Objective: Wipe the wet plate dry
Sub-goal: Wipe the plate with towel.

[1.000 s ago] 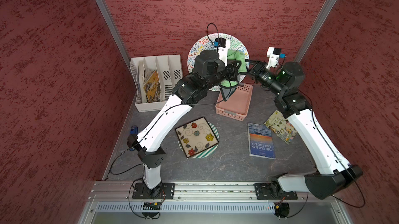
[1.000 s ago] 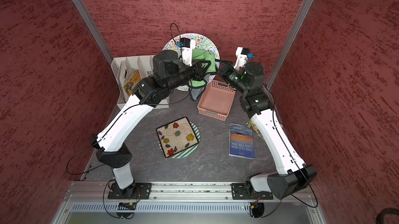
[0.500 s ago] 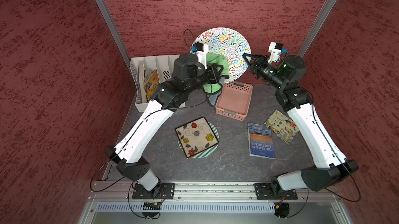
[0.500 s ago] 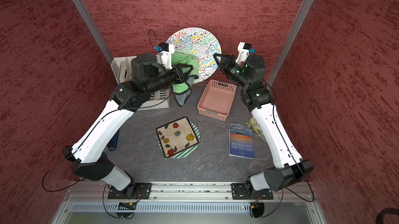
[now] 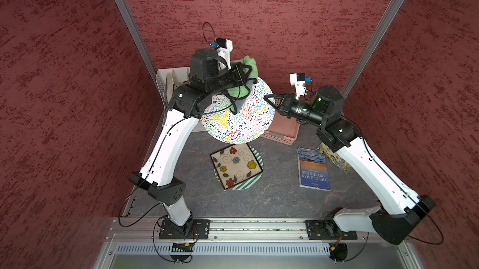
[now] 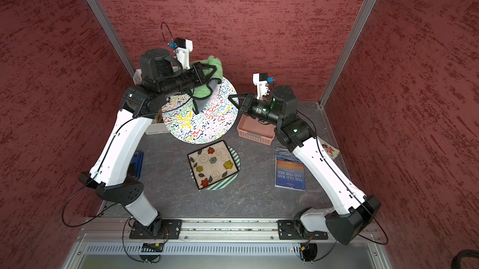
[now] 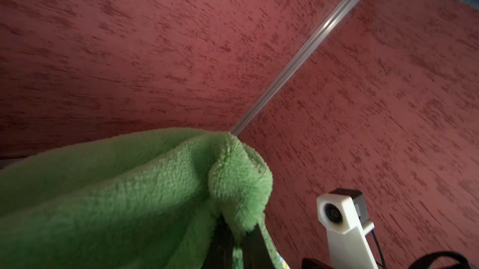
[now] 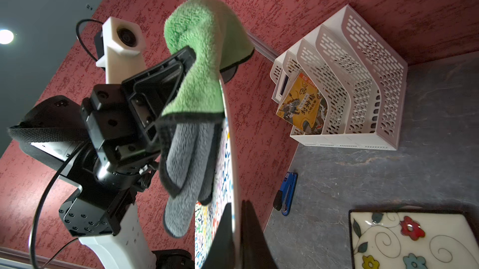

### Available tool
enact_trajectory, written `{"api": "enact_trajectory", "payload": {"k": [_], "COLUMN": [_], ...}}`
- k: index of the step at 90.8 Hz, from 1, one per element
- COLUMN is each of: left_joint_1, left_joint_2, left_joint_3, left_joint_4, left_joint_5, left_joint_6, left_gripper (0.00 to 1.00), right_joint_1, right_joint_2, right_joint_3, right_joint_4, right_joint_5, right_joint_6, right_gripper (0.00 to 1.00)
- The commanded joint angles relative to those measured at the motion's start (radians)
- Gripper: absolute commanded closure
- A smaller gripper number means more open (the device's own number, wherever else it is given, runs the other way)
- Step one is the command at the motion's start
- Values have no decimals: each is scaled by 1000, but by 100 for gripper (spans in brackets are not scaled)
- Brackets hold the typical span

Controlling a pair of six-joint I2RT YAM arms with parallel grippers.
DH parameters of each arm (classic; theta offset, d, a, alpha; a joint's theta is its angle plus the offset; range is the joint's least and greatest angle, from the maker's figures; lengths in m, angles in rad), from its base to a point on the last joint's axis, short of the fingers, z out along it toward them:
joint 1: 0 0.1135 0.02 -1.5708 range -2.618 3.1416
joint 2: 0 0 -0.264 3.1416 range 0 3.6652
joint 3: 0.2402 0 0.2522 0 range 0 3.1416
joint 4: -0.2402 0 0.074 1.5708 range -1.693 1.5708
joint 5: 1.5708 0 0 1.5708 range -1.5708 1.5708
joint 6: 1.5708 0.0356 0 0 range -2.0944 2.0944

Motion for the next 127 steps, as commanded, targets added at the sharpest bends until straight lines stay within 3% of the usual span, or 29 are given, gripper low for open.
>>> {"api": "enact_trajectory", "payload": {"k": [1,13,25,37,45,52,63,73,89,99,110,119,127], "left_joint_1": [-93,-87,45,207,297,320,310,292,186,92,50,102,212], "left_joint_2": [34,-60,-209,-393,-446,-437,-363,-305,-214,-174,-223,-369,-555], "left_joint_3": [-39,-210,-406,-691,-829,-872,-844,-767,-626,-613,-775,-981,-1097], "left_joint_4": [-10,84,129,454,699,887,1209,1406,1493,1494,1512,1484,1208], "left_joint_5": [113,74,-6,61,128,168,190,143,103,117,96,62,75], "left_joint_6": [48,-3,-124,-373,-587,-736,-978,-1091,-1135,-1118,-1087,-1037,-879], "left_gripper": [100,100,100,100,100,100,100,100,100,100,100,100,100], "right_joint_1": [-76,-215,-225,-255,-275,-257,-185,-129,-63,-80,-205,-315,-336], "right_joint_2": [-1,1,-22,-95,-85,-28,3,20,65,87,87,27,-51], "right_joint_3": [170,176,127,-29,-108,-91,-71,-100,-38,38,58,-34,-109], "right_joint_4": [146,277,308,418,647,765,741,735,755,729,722,684,471], "right_joint_5": [20,36,-40,19,34,-16,-61,-73,-92,-41,35,58,2], "right_joint_6": [29,172,204,349,515,587,547,538,516,490,517,485,291], "right_gripper": [100,100,100,100,100,100,100,100,100,100,100,100,100]}}
